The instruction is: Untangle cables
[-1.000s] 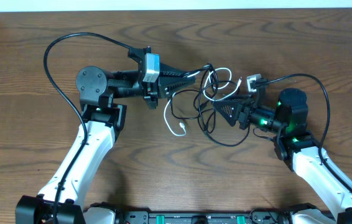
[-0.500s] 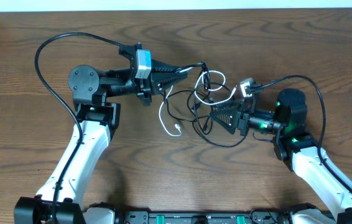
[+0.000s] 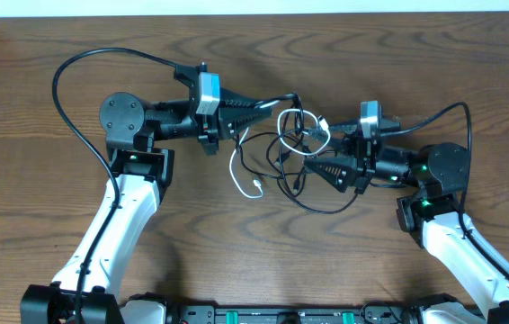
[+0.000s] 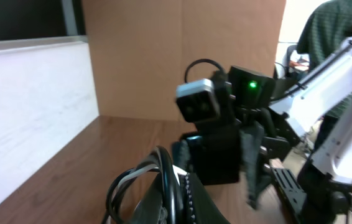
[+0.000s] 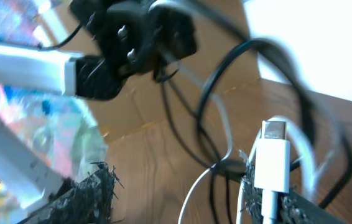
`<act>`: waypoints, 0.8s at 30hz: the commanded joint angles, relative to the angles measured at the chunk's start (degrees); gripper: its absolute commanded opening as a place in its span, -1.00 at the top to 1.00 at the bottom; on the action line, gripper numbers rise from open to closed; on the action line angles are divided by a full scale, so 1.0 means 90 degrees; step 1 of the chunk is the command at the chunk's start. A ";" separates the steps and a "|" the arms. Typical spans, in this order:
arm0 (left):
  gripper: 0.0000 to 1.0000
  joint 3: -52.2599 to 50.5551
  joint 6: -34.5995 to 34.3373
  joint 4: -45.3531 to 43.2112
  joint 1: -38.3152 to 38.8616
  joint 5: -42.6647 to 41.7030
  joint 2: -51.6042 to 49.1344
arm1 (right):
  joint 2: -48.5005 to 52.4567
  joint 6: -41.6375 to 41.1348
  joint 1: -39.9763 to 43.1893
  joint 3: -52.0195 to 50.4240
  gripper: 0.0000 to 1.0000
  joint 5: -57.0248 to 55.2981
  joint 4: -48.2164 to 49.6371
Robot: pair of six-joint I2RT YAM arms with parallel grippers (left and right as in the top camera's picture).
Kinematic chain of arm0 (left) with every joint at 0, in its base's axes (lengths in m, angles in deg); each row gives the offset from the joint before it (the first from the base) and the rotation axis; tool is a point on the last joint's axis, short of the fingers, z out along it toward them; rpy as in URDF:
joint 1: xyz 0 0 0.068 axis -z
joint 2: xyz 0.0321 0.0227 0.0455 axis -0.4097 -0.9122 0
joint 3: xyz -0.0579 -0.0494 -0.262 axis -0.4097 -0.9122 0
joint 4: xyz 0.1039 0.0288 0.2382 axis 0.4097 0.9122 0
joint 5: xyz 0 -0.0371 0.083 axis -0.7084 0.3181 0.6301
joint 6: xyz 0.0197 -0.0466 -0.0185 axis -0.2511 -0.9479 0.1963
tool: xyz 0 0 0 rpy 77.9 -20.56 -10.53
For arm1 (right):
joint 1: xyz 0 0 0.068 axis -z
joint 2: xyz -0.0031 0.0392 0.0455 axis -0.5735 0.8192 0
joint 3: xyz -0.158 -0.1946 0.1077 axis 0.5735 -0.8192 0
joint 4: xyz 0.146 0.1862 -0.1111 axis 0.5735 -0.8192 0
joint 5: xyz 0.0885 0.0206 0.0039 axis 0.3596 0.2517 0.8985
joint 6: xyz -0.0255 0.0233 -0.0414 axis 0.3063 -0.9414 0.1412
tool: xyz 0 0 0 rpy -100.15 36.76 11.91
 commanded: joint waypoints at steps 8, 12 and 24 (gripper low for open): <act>0.85 0.0131 0.0027 -0.0034 0.0095 -0.0874 0.0007 | -0.0032 -0.1491 0.0002 0.0029 -0.48 -0.1469 0.0041; 0.85 0.0131 0.0070 -0.0036 0.0284 -0.0872 -0.0019 | -0.0032 -0.1734 0.0002 0.0029 -0.52 -0.1462 0.0044; 0.85 0.0131 0.0333 -0.0039 0.0386 -0.0867 -0.0248 | -0.0032 -0.2079 0.0002 0.0029 -0.55 -0.0935 0.0636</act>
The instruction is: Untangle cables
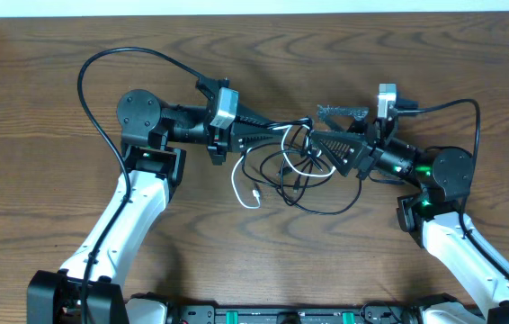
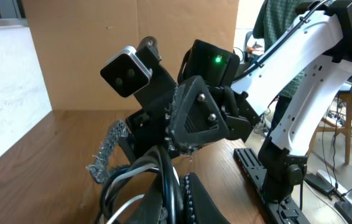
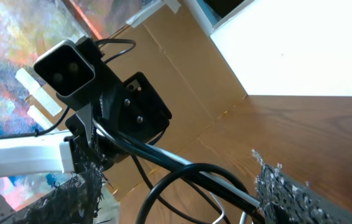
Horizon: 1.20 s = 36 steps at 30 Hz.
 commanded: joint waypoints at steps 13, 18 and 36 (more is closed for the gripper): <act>0.85 0.0131 0.0449 -0.0039 0.0005 0.0119 -0.0002 | -0.0034 -0.0641 -0.0257 0.0032 -0.46 0.0512 -0.0032; 0.85 0.0131 0.0442 -0.0041 0.0032 0.0112 -0.0002 | -0.0034 -0.0634 -0.0469 0.0032 -0.46 0.0425 -0.0034; 0.85 0.0131 0.0444 0.0219 0.0032 0.0114 -0.0005 | -0.0034 -0.0916 -0.0376 0.0032 0.98 0.0340 0.1178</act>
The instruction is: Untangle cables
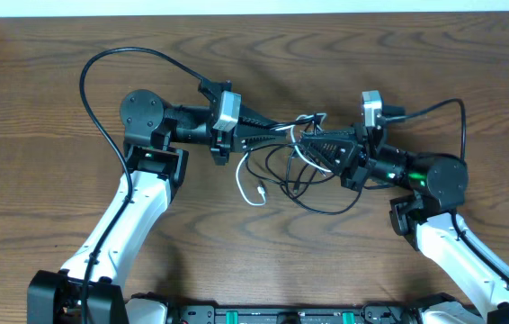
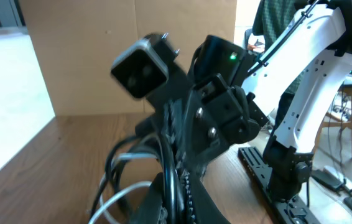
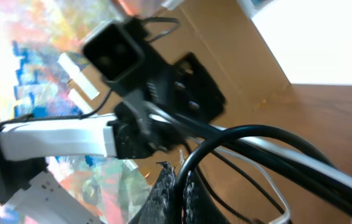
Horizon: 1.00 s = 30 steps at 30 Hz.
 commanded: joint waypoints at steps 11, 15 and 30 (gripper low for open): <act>0.85 -0.0019 0.0100 0.0986 0.0095 0.0012 -0.0002 | -0.0036 -0.0663 0.0403 0.0032 0.98 -0.0823 0.1229; 0.85 -0.0085 0.0102 0.1197 0.0231 0.0015 -0.0019 | -0.0036 -0.0682 0.0403 0.0032 0.98 -0.1287 0.1404; 0.85 -0.0085 0.0100 0.1654 0.0270 -0.0206 -0.0362 | -0.0036 -0.0704 0.0464 0.0032 0.98 -0.2900 0.1936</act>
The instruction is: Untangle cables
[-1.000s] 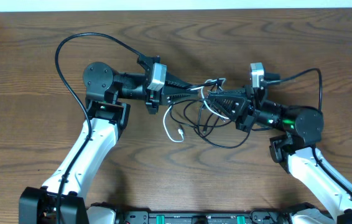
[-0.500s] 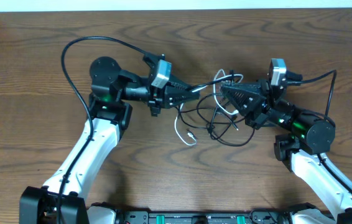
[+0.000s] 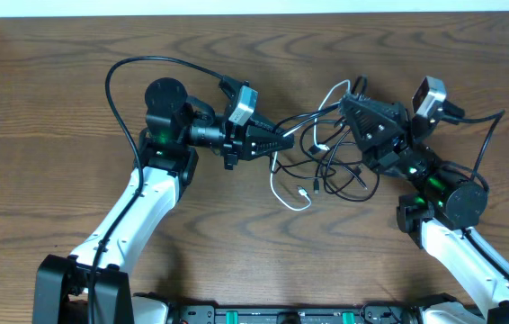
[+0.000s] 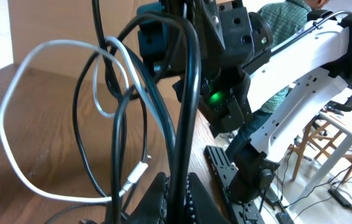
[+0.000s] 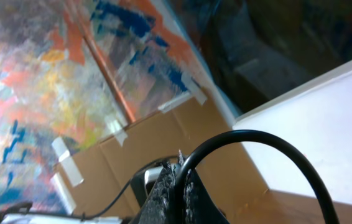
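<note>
A tangle of black cables (image 3: 334, 162) and a white cable (image 3: 283, 189) hangs between my two arms above the table's middle. My left gripper (image 3: 283, 142) is shut on a black cable (image 4: 187, 87), which runs up between its fingers (image 4: 157, 199). My right gripper (image 3: 352, 106) points up and to the left, shut on a black cable loop (image 5: 269, 146). The white cable (image 4: 45, 118) loops through the black ones, its plug end (image 3: 303, 191) lying on the table.
Brown wooden table (image 3: 57, 225) with a pale wall strip along the far edge. The left arm's own black lead (image 3: 138, 67) arcs over its base. The right arm's lead (image 3: 484, 130) curves at the far right.
Both arms have shifted to the right. My right gripper has lifted and tilted upward with its black cable, and the tangle has been drawn wider apart. Both grippers remain shut.
First my left gripper held a black cable while the right held the white plug. Then the right gripper stood open by the tangle. After that it was shut on a black cable close to the left gripper. Now the two are farther apart, the tangle spread.
</note>
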`<act>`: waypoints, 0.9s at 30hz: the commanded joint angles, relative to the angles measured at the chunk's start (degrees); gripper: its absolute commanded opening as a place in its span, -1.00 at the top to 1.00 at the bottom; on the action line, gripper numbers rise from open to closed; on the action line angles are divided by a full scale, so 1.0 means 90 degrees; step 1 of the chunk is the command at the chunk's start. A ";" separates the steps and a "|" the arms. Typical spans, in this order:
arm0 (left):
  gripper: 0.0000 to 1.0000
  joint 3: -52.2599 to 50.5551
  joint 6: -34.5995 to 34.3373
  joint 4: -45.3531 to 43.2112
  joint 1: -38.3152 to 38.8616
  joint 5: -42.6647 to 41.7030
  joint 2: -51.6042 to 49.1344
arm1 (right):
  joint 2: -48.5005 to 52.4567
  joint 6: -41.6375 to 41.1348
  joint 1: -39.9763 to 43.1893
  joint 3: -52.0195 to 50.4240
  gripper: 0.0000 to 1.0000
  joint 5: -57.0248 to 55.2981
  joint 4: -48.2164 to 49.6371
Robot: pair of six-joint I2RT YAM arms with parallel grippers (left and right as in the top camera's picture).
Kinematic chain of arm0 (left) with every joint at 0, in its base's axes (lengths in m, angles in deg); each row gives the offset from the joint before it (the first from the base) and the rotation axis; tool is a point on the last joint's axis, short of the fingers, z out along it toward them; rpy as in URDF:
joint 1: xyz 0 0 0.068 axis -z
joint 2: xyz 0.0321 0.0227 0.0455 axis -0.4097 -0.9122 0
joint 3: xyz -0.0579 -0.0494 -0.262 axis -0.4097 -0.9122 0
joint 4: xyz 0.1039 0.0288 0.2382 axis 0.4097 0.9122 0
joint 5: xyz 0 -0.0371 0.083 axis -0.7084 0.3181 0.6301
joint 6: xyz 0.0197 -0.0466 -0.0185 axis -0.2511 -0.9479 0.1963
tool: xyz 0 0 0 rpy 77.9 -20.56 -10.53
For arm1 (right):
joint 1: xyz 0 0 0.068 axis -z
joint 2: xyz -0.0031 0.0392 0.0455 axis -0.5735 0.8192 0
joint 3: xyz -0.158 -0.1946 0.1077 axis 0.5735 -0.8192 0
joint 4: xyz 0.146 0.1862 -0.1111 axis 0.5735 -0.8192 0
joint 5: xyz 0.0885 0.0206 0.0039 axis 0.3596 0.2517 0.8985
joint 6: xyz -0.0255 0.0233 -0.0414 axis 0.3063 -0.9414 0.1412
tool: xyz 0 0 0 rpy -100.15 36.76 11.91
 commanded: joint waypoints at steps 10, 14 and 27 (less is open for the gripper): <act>0.85 -0.0070 0.0080 0.0027 -0.0005 -0.0160 -0.0061 | -0.0041 -0.0024 0.0748 0.0032 0.98 -0.0653 0.0199; 0.85 -0.0070 0.0080 0.0134 -0.0112 -0.0160 -0.0061 | -0.0041 -0.0024 0.1025 0.0032 0.98 -0.0639 0.0199; 0.85 -0.0075 0.0083 0.1073 -0.0459 -0.0160 -0.0061 | -0.0041 -0.0022 0.1664 0.0032 0.96 -0.0636 0.0318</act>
